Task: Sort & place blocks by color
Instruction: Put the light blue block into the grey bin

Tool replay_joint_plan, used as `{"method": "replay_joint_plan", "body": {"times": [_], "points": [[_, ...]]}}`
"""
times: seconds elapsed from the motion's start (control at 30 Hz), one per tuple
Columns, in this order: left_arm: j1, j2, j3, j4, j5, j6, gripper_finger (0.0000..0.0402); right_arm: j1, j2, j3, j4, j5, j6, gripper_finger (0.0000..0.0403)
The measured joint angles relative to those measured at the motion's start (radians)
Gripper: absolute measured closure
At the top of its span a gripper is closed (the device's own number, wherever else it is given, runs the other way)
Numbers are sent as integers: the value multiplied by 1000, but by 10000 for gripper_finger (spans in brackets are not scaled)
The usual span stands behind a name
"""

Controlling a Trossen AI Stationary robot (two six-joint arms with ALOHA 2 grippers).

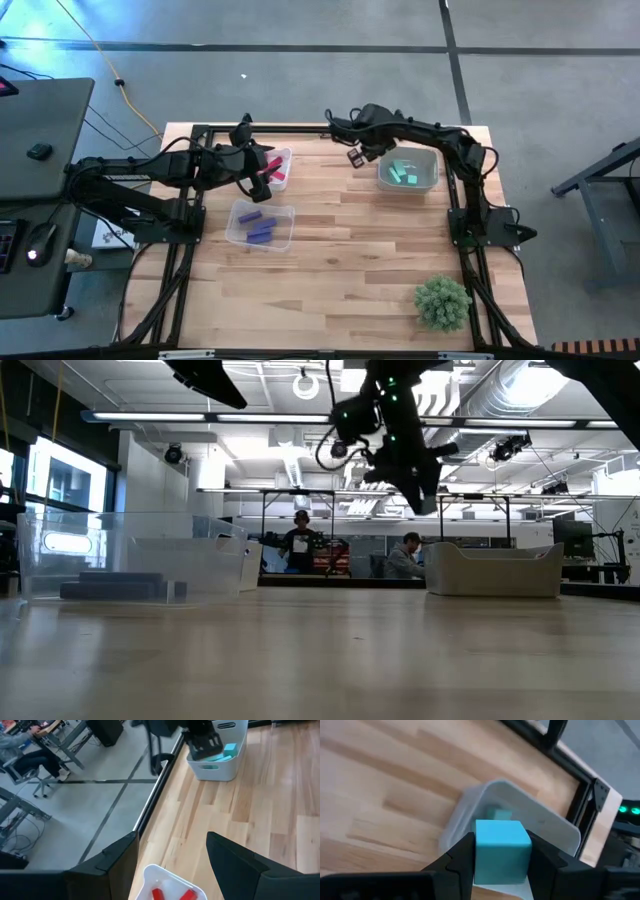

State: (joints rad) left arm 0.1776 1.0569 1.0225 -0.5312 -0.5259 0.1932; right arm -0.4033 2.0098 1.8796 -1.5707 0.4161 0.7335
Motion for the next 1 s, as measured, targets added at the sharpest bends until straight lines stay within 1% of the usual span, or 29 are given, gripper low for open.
{"method": "replay_joint_plan", "body": {"times": [0.2,0.47,0.57,0.7,0.8,1.0], "points": [[0,0,0,3,0,-8,179,0,-2,-156,-2,-7,3,283],[0,0,0,3,0,-10,179,-17,-3,-284,1,-10,-34,283],[0,1,0,4,0,-12,179,-24,-3,-325,10,-37,-72,283],[0,1,0,4,0,-48,179,-25,-3,-356,40,-61,-139,282],[0,1,0,5,0,-61,179,-30,-4,-359,70,-101,-190,281],[0,1,0,5,0,-63,179,-56,-4,-359,97,-155,-241,280]]}}
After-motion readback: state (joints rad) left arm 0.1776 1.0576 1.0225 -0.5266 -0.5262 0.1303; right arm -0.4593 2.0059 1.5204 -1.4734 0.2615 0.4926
